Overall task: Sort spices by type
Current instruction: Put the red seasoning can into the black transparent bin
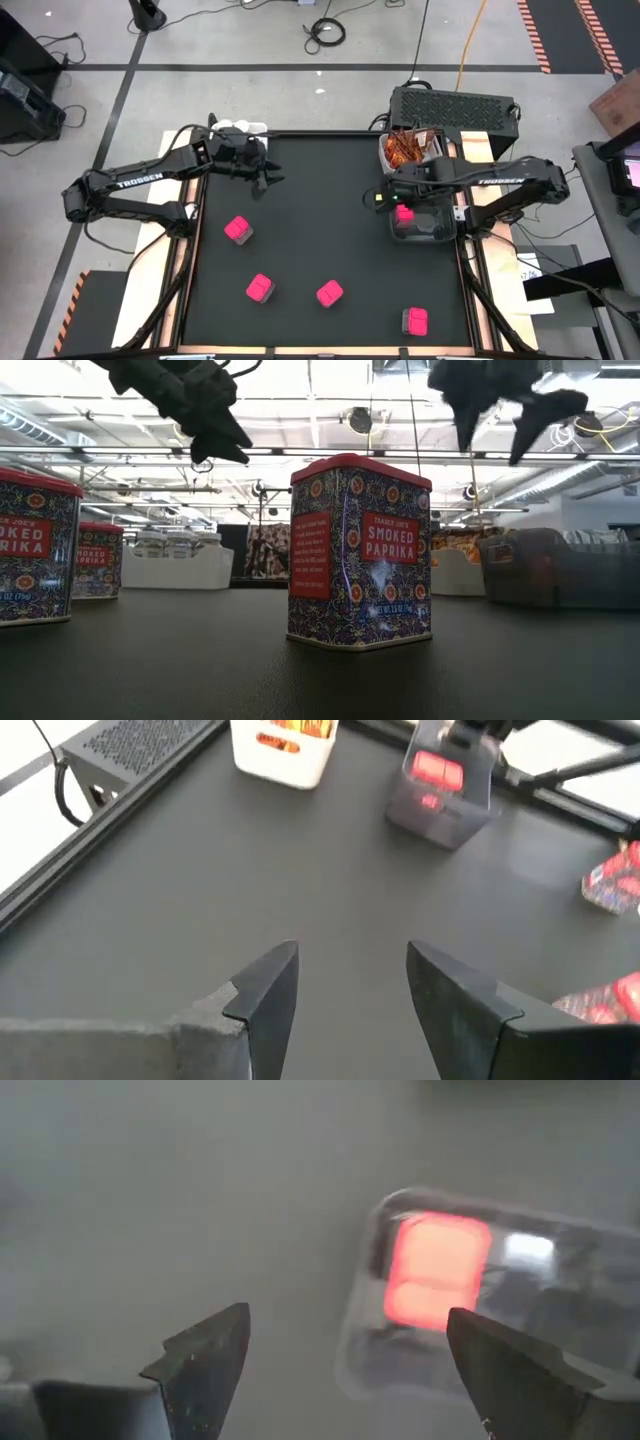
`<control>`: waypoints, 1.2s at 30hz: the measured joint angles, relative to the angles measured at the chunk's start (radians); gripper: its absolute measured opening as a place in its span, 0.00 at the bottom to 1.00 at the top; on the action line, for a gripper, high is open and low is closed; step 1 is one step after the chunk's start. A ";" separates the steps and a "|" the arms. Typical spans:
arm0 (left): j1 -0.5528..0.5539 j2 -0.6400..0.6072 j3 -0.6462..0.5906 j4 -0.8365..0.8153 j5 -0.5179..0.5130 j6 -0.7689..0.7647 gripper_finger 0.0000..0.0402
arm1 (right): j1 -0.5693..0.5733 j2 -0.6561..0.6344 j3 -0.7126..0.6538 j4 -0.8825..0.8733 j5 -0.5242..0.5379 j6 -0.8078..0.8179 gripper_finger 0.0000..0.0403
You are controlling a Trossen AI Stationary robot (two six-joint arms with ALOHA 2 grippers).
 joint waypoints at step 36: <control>-0.020 -0.020 0.000 0.003 0.175 0.157 0.48 | 0.728 0.328 0.028 0.279 -0.445 0.964 0.83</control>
